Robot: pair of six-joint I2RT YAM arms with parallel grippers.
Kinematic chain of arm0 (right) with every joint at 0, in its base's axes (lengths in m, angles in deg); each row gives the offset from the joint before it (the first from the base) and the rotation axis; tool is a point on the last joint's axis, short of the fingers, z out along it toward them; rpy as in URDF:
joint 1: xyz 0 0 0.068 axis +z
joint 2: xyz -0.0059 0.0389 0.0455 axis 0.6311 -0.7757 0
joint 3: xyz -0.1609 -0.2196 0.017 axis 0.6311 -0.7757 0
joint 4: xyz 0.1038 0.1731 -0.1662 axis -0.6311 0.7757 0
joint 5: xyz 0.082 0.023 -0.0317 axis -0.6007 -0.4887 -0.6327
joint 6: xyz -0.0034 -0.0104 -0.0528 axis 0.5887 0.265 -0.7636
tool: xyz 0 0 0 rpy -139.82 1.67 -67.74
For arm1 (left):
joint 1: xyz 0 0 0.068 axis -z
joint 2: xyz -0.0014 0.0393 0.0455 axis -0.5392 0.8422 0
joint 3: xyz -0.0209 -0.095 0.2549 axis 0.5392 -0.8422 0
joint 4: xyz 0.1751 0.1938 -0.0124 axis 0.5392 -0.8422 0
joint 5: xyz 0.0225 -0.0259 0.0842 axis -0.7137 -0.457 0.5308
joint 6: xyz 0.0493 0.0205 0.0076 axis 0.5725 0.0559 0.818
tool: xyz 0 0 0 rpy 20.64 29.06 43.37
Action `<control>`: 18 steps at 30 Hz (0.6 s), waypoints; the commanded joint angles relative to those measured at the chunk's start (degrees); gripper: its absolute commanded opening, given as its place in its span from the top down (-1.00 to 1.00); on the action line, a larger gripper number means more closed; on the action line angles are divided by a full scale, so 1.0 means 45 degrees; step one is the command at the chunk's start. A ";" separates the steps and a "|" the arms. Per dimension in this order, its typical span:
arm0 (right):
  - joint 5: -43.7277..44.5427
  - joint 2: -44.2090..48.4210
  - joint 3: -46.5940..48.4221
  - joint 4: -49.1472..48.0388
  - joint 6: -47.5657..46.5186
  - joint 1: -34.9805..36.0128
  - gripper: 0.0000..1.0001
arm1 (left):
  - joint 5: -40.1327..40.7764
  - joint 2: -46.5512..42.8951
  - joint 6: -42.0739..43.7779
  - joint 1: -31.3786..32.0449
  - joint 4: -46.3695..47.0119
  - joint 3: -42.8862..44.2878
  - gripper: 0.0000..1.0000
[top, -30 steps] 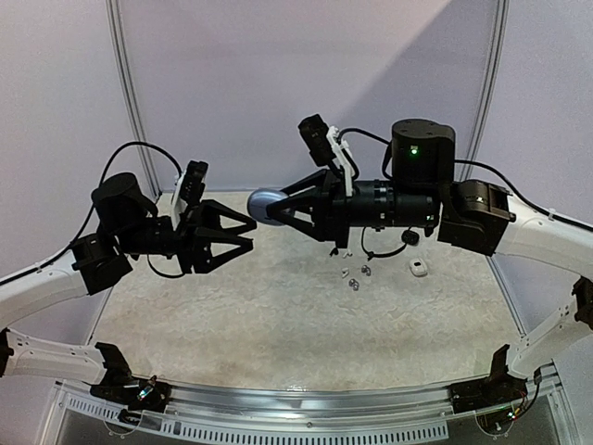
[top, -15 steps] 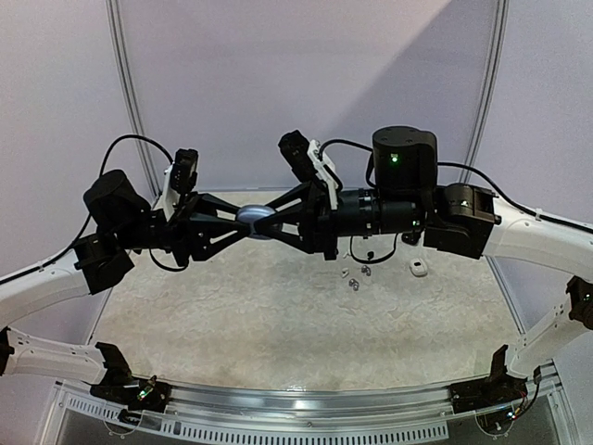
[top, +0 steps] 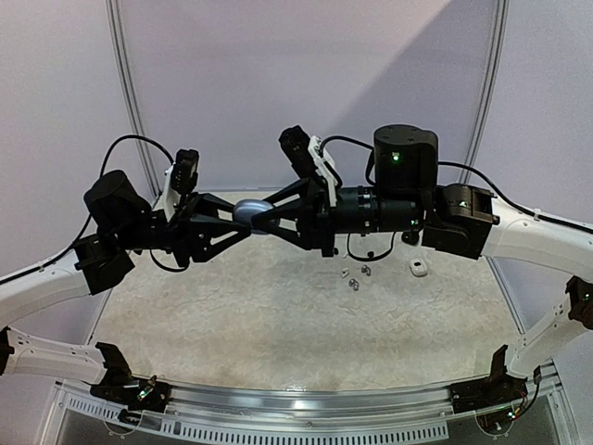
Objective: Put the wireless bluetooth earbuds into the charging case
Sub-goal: Pass from the right arm to the left
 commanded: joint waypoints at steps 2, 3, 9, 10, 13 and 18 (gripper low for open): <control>0.0188 -0.0116 0.0230 -0.0414 -0.0112 0.0081 1.00 | 0.0023 0.0086 0.0165 0.0192 -0.0174 -0.0114 0.65; 0.0210 -0.0140 0.0201 -0.0411 -0.0127 0.0064 1.00 | 0.0026 0.0085 0.0163 0.0192 -0.0194 -0.0115 0.76; 0.0584 -0.0241 0.0183 -0.0345 0.0093 0.0072 0.78 | 0.0271 0.0020 0.0308 0.0192 -0.0273 -0.0167 1.00; 0.0957 -0.0258 0.0214 -0.0191 0.0203 0.0073 0.44 | 0.0390 -0.0006 0.0438 0.0192 -0.0333 -0.0173 1.00; 0.2015 -0.0363 0.0428 0.0595 0.0483 0.0073 0.00 | 0.0670 -0.0149 0.1572 0.0206 -0.0887 -0.0141 1.00; 0.2795 -0.0657 0.0723 0.1364 0.0819 0.0073 -0.07 | 0.0993 -0.0396 0.3921 0.0277 -0.1709 -0.0028 1.00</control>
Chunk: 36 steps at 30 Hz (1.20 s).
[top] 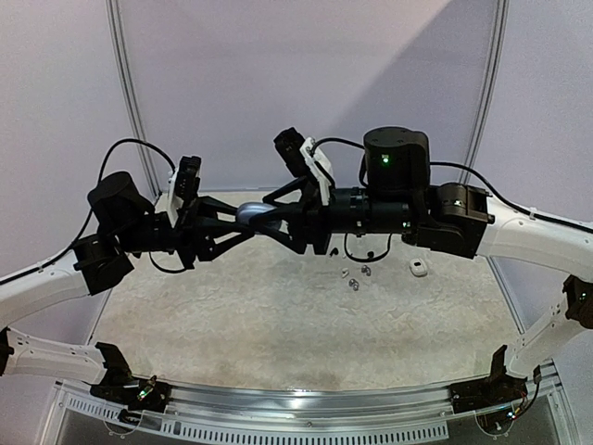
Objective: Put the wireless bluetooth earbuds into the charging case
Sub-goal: Pass from the right arm to the left, then pass from the left arm to the right
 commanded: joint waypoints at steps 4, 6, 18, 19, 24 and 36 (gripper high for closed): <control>0.1730 -0.0479 0.0531 0.1107 0.0558 0.0016 -0.06 | 0.0164 -0.0434 0.4089 0.0376 -0.1630 0.0032 1.00; 0.1809 -0.0480 0.0583 0.1208 0.0621 0.0000 -0.06 | 0.0199 -0.0493 0.4874 0.0446 -0.2175 0.0013 1.00; 0.2070 -0.0351 0.0458 0.1481 0.1391 -0.0130 0.02 | 0.0076 -0.0560 0.5916 0.0626 -0.3057 -0.0062 1.00; 0.2063 -0.0339 0.0458 0.1493 0.1393 -0.0136 0.03 | 0.0075 -0.0564 0.5831 0.0626 -0.3065 -0.0061 1.00; 0.2478 -0.0329 0.0440 0.1506 0.1481 -0.0135 0.14 | -0.0127 -0.0544 0.5163 0.0646 -0.2948 -0.0061 1.00; 0.1283 -0.0290 0.0556 0.1640 0.1692 -0.0258 0.30 | -0.0467 -0.0410 0.4801 0.0646 -0.3114 0.0020 1.00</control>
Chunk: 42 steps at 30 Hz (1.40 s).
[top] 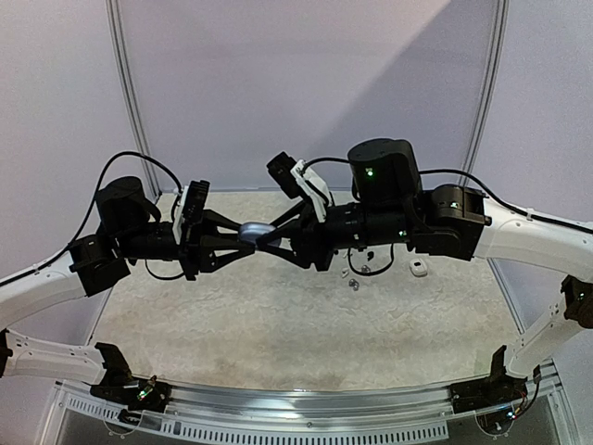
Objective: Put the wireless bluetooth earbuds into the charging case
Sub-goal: Pass from the left arm to the right
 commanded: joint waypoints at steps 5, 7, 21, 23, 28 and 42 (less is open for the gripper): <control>0.1250 0.0002 0.0395 -0.0559 0.1048 -0.0555 0.30 | -0.1244 -0.0093 0.0958 0.0524 -0.0792 0.0037 1.00; 0.1238 0.0029 0.0451 -0.0520 0.1067 -0.0597 0.30 | -0.1251 -0.0129 0.0948 0.0524 -0.0885 0.0017 1.00; -0.0781 -0.0413 0.0901 0.0597 0.0666 -0.0656 0.42 | -0.0741 -0.0123 -0.0775 0.0485 -0.0503 -0.0059 1.00; -0.1105 -0.0597 0.0991 0.0527 0.0753 -0.0662 0.52 | -0.0767 -0.0103 -0.0399 0.0486 -0.0822 -0.0006 1.00; -0.0875 -0.0805 0.1265 0.0326 0.0932 -0.0667 0.53 | -0.0840 -0.0098 0.0895 0.0485 -0.2212 0.0206 1.00; -0.1694 -0.0799 0.1084 -0.0316 0.0861 -0.0668 1.00 | -0.0667 -0.0204 -0.1156 0.0447 -0.1410 0.0036 1.00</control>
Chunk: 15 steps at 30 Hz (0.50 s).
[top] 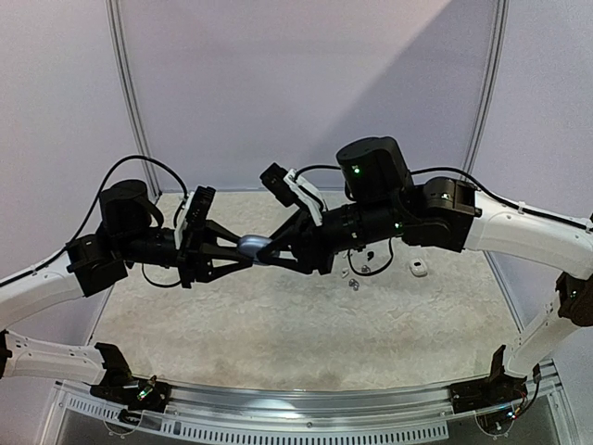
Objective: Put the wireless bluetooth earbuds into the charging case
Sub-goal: Pass from the left arm to the right
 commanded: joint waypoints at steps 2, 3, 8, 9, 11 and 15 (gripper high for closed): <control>0.0323 -0.0198 0.0390 -0.1845 0.0558 -0.0207 1.00 | -0.0171 -0.0073 -0.0673 0.0403 0.0585 -0.0101 1.00; 0.0384 -0.0187 0.0390 -0.1868 0.0523 -0.0179 1.00 | -0.0100 -0.0077 -0.0946 0.0385 0.0819 -0.0159 0.92; 0.0491 -0.0100 0.0370 -0.1976 0.0172 -0.0020 1.00 | -0.0005 -0.0103 -0.1618 0.0344 0.1429 -0.0429 0.29; 0.0464 -0.0084 0.0380 -0.1994 0.0156 -0.0009 1.00 | 0.0011 -0.0118 -0.1651 0.0344 0.1455 -0.0446 0.25; 0.0433 -0.0022 0.0417 -0.2054 0.0074 -0.0009 1.00 | 0.0003 -0.0119 -0.1673 0.0326 0.1458 -0.0432 0.18; 0.0526 0.0019 0.0550 -0.1978 -0.0151 -0.0013 1.00 | -0.0112 -0.0103 -0.1664 0.0307 0.1537 -0.0432 0.09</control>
